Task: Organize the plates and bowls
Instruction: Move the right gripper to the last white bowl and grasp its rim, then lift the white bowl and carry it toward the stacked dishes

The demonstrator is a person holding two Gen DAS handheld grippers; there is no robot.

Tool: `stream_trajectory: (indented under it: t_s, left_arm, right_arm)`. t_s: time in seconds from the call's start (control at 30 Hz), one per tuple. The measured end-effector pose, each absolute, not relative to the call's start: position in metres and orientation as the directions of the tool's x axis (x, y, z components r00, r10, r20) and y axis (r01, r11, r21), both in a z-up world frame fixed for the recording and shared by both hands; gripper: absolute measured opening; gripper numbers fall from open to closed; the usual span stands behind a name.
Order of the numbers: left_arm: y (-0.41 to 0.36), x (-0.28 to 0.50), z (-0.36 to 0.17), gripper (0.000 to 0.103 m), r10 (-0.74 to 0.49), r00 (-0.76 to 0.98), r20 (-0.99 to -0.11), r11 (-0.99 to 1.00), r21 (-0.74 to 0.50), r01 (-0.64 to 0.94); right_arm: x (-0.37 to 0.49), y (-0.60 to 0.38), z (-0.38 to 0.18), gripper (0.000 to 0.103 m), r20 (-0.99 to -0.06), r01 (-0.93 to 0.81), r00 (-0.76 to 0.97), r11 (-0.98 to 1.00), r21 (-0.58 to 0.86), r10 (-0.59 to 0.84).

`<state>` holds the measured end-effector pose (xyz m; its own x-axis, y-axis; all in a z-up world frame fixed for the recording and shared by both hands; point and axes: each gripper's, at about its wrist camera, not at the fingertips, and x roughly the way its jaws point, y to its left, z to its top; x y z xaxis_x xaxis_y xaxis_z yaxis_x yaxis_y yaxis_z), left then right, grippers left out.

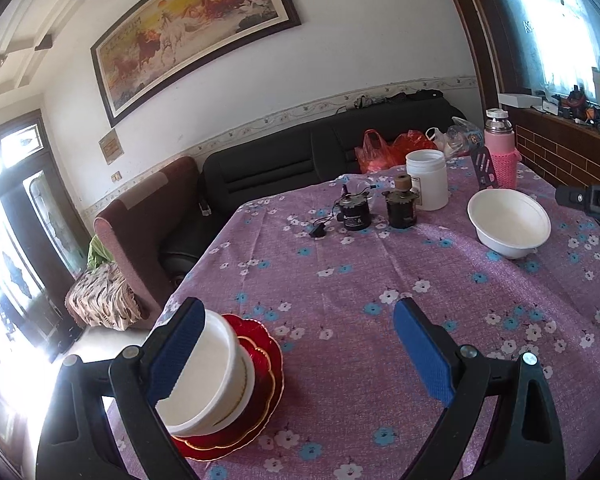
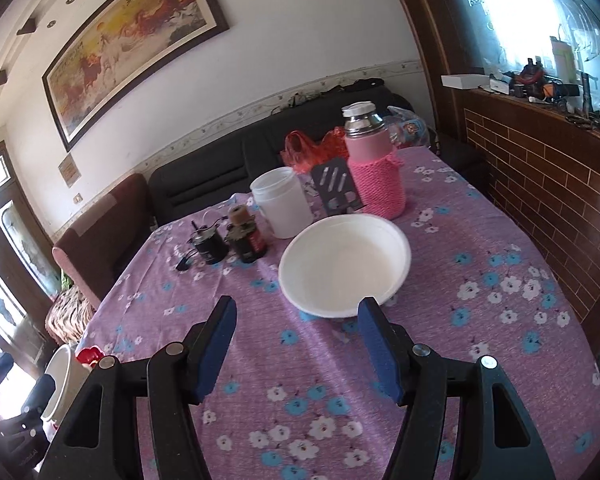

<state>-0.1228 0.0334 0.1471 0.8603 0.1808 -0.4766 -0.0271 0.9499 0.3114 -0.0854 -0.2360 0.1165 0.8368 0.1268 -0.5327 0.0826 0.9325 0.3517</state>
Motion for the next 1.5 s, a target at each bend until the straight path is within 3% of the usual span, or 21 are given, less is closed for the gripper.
stream_trajectory:
  t_s: [0.2,0.43,0.6,0.8,0.87,0.9,1.0,1.2,1.37,1.5]
  left_arm:
    - [0.014,-0.102,0.143,0.095,0.143,0.839,-0.526,0.954,0.298,0.024]
    - [0.014,-0.082,0.133,0.095,0.068,0.798,-0.599,0.976,0.205,0.07]
    - [0.019,-0.071,0.123,0.095,0.028,0.776,-0.63,0.989,0.132,0.071]
    - [0.015,-0.067,0.11,0.095,0.01,0.75,-0.661,0.99,0.113,0.087]
    - [0.016,-0.067,0.108,0.095,0.0,0.747,-0.665,0.991,0.098,0.088]
    - [0.016,-0.066,0.108,0.095,-0.006,0.744,-0.668,0.992,0.09,0.088]
    - [0.019,-0.065,0.106,0.095,-0.023,0.734,-0.679,0.994,0.067,0.092]
    - [0.032,-0.059,0.103,0.095,-0.031,0.724,-0.689,0.997,0.029,0.071]
    - [0.041,-0.049,0.09,0.095,-0.063,0.683,-0.728,0.998,-0.026,0.065]
    - [0.046,-0.041,0.074,0.095,-0.09,0.648,-0.757,0.996,-0.068,0.058]
  right_arm:
    - [-0.058,-0.281,0.12,0.069,-0.519,0.172,0.853,0.908,0.381,0.056]
    - [-0.008,-0.315,0.078,0.07,-0.601,0.29,0.799,0.871,0.396,0.007]
    - [0.023,-0.322,0.037,0.07,-0.682,0.316,0.73,0.86,0.401,0.05]
    - [0.046,-0.32,0.008,0.069,-0.7,0.301,0.704,0.841,0.449,0.122]
    - [0.05,-0.317,0.0,0.046,-0.702,0.284,0.697,0.841,0.46,0.148]
    - [0.052,-0.315,-0.004,0.021,-0.706,0.275,0.688,0.839,0.47,0.17]
    - [0.052,-0.314,-0.01,0.01,-0.704,0.266,0.673,0.814,0.516,0.226]
    - [0.038,-0.297,0.003,0.007,-0.689,0.182,0.631,0.796,0.578,0.357]
    - [0.021,-0.245,0.001,0.007,-0.729,0.042,0.465,0.809,0.586,0.503]
    - [0.008,-0.2,0.009,0.009,-0.759,-0.08,0.422,0.855,0.513,0.495]
